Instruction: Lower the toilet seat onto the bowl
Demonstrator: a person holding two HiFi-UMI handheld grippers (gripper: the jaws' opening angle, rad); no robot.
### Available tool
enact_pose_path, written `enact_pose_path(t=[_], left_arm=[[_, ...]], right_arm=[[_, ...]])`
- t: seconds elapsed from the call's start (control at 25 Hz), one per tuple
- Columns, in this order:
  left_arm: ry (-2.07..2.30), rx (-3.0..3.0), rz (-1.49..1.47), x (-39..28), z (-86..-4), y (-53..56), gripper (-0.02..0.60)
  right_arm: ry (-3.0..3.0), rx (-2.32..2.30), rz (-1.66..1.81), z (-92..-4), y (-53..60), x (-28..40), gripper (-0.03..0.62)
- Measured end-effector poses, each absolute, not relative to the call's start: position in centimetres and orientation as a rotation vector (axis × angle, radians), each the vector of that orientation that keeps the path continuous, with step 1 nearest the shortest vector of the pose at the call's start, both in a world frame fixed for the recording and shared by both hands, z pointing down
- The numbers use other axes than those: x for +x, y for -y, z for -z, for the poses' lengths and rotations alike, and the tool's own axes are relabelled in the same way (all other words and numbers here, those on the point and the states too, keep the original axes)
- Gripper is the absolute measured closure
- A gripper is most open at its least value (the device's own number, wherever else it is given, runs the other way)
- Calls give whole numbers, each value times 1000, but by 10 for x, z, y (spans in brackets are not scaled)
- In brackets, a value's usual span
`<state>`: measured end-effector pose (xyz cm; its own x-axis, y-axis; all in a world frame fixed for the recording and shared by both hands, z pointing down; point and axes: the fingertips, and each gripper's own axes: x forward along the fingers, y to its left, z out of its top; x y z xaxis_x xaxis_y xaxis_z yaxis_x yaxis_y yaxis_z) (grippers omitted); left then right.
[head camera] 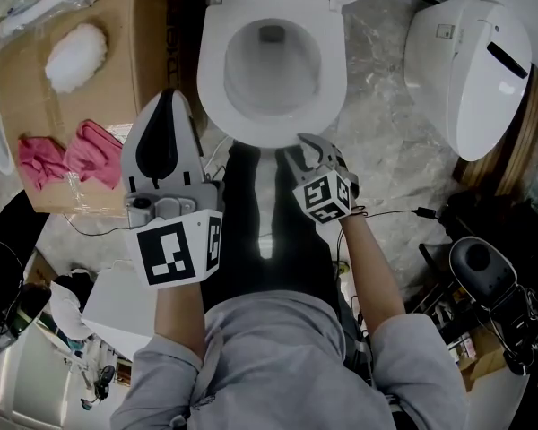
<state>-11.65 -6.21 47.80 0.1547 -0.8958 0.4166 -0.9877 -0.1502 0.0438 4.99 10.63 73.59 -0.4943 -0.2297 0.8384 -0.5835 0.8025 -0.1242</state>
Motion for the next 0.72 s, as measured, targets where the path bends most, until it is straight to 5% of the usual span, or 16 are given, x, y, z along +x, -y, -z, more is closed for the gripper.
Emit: enact_pose_path(t=[0.48, 0.6, 0.72], left_arm=[[1810, 2119, -436, -120, -488, 61, 581], [1810, 2113, -437, -120, -490, 61, 581], [1811, 2108, -439, -119, -491, 61, 581]], right_arm=[[2029, 574, -541, -766, -115, 52, 451], [2005, 675, -540, -766, -101, 63, 557], [1992, 719, -562, -766, -91, 73, 557]])
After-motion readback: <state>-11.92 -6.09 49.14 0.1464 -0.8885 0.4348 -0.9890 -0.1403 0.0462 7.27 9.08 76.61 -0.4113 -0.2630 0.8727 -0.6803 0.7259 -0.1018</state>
